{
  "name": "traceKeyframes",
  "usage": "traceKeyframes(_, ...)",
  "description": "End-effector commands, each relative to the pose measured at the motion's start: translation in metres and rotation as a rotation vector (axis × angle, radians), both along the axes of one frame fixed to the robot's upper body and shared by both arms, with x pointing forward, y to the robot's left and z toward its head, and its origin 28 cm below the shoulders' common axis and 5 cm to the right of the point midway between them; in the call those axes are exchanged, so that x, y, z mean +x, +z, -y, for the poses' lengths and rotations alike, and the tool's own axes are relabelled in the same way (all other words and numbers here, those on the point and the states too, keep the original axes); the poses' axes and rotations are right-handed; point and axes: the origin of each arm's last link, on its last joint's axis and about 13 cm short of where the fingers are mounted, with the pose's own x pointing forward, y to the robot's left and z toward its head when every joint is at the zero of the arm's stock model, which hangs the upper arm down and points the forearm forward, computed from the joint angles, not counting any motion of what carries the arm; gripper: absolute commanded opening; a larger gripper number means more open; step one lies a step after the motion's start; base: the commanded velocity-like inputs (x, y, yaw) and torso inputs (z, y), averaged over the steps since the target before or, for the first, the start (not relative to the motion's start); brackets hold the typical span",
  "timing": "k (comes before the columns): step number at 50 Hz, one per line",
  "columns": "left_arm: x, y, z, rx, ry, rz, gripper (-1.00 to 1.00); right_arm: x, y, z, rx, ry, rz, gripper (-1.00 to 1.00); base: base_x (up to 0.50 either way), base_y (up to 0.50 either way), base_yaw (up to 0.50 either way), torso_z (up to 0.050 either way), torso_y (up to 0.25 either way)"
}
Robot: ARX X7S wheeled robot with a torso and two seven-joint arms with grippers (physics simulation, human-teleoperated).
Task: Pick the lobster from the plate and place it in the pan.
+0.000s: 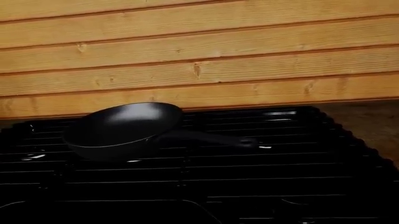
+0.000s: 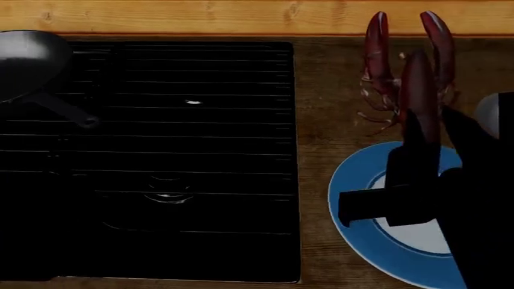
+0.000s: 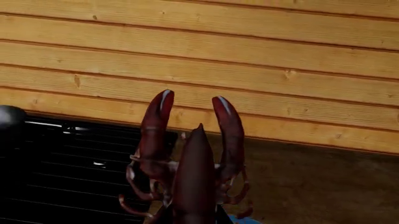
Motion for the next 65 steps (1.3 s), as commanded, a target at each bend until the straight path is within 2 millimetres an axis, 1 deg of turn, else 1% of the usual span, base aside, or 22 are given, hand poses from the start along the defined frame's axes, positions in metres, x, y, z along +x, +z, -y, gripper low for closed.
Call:
traceKeyframes(1, 0.0031, 0.0028, -0.0015, -0.053, 0.004, 0.035, 1.0, -0.0001, 0.0017, -0.0018, -0.008, 0.026, 0.037, -1.0, 0.0, 0.35, 0.0, 0.0, 0.0)
traceKeyframes(16, 0.0029, 0.0035, -0.0024, -0.053, 0.009, 0.037, 1.0, 0.0005, -0.0003, -0.0024, -0.002, 0.038, 0.036, -1.0, 0.0, 0.34, 0.0, 0.0, 0.0)
traceKeyframes(24, 0.003, 0.0037, -0.0016, -0.053, 0.007, 0.039, 1.0, -0.0006, 0.0023, -0.0011, -0.004, 0.032, 0.044, -1.0, 0.0, 0.33, 0.0, 0.0, 0.0)
traceKeyframes(32, 0.0028, 0.0038, -0.0011, -0.05, 0.005, 0.039, 1.0, 0.0001, -0.002, -0.0007, -0.007, 0.033, 0.038, -1.0, 0.0, 0.33, 0.0, 0.0, 0.0)
traceKeyframes(52, 0.0028, 0.0029, -0.002, -0.048, 0.016, 0.04, 1.0, -0.002, 0.0016, 0.0001, -0.013, 0.02, 0.045, -1.0, 0.0, 0.33, 0.0, 0.0, 0.0)
traceKeyframes(65, 0.0036, 0.0026, -0.0039, -0.051, 0.029, 0.033, 1.0, 0.0008, -0.0029, -0.0022, 0.001, 0.027, 0.041, -1.0, 0.0, 0.33, 0.0, 0.0, 0.0)
